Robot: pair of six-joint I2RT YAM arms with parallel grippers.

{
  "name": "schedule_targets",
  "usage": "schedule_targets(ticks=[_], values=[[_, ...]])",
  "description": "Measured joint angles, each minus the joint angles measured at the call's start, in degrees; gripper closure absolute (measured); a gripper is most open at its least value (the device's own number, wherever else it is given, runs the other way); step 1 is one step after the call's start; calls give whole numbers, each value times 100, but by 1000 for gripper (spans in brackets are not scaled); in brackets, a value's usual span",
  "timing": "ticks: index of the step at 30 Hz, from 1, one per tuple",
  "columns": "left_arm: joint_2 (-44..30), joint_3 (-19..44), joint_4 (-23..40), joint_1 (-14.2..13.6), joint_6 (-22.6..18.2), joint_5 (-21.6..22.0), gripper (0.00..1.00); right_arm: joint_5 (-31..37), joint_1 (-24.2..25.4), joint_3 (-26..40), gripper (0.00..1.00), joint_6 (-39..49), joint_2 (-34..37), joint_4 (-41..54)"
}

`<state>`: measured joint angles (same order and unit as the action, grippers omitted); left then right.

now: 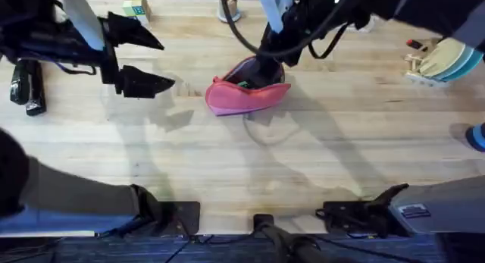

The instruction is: Unzip the bag, pick up the pens from the table one at a time and place them inside, then zip the bag closed.

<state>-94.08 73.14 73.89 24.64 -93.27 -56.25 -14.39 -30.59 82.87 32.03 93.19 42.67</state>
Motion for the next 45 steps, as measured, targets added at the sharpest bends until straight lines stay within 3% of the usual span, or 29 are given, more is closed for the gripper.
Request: schedule_targets(ticks=[8, 16, 36, 45], values=[[-884, 0, -14, 0, -903, -494, 8, -4, -39, 607, 5, -468, 0, 600], [-1285, 0, -21, 0, -1403, -704, 7, -4, -303, 887, 5, -1148, 0, 621], [-1526, 0, 26, 0, -1557, -726, 8, -22, -858, 890, 5, -1650, 19, 607], [-1526, 0, 26, 0, -1568, -726, 8, -22, -1069, 890, 5, -2316, 470, 234]])
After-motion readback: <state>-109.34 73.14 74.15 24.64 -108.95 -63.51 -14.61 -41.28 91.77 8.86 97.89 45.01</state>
